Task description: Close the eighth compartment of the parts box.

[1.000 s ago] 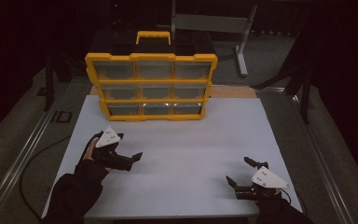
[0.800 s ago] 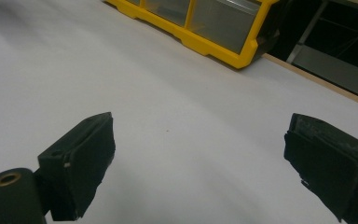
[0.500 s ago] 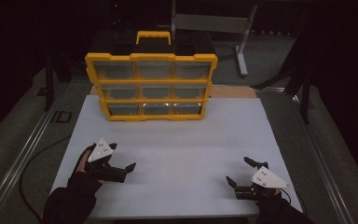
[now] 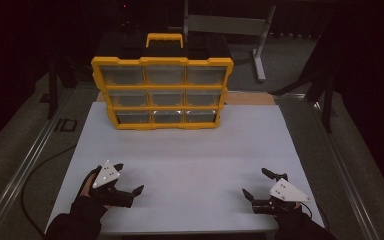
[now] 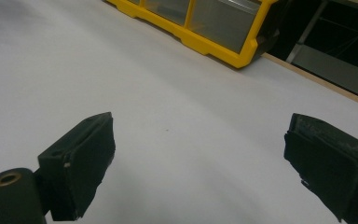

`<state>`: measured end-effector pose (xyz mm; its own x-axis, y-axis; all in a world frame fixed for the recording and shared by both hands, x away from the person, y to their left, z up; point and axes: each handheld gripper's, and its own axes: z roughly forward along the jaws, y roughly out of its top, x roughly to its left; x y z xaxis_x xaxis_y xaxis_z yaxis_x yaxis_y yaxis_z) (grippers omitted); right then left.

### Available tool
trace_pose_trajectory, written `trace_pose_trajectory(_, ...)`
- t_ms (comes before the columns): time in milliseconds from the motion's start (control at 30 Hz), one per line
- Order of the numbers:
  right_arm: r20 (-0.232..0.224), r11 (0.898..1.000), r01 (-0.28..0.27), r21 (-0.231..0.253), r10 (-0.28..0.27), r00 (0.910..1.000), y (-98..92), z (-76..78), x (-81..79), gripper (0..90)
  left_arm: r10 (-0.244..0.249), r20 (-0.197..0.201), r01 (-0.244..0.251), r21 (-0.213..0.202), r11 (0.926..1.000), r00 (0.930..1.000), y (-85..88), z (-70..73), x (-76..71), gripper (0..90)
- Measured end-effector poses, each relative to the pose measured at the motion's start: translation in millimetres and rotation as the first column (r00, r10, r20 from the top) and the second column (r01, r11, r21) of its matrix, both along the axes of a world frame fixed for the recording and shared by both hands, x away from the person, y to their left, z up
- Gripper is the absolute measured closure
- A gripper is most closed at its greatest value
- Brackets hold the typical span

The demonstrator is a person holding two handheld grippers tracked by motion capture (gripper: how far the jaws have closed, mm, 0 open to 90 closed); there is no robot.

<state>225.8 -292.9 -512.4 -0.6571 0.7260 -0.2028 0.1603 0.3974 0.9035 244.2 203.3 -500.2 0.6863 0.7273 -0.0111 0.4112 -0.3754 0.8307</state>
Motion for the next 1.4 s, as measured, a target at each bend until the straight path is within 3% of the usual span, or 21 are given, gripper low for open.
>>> trace_pose_trajectory(167,-0.001,1.0,0.0,-0.004,0.0,1.0,0.2,-0.1,0.2,8.4,-0.003,0.006,0.002,0.018,0.9998,1.0,1.9,-6.7,-7.0,0.0)
trace_pose_trajectory(400,-0.001,1.0,0.001,-0.004,-0.001,1.0,0.1,-0.1,0.1,8.4,0.031,0.01,-0.032,0.021,0.9993,0.9995,8.7,-12.2,-13.2,0.0)
trace_pose_trajectory(633,-0.001,1.0,-0.001,-0.004,0.0,1.0,0.0,-0.1,0.1,8.4,0.065,0.007,-0.065,0.057,0.9963,0.9979,15.5,-17.0,-17.2,0.0)
trace_pose_trajectory(933,0.0,1.0,0.0,-0.001,0.0,1.0,-0.1,0.1,0.0,8.4,0.098,-0.008,-0.097,0.077,0.9923,0.9951,20.2,-27.0,-15.2,0.0)
trace_pose_trajectory(1233,0.003,1.0,-0.008,-0.006,0.008,1.0,0.3,-0.1,0.1,8.4,0.129,-0.008,-0.129,0.032,0.9911,0.9915,24.1,-28.8,-13.2,0.0)
trace_pose_trajectory(1400,0.003,1.0,-0.01,-0.008,0.01,1.0,0.0,-0.3,0.3,8.4,0.149,0.008,-0.149,0.072,0.9862,0.9889,21.9,-29.6,-13.1,0.0)
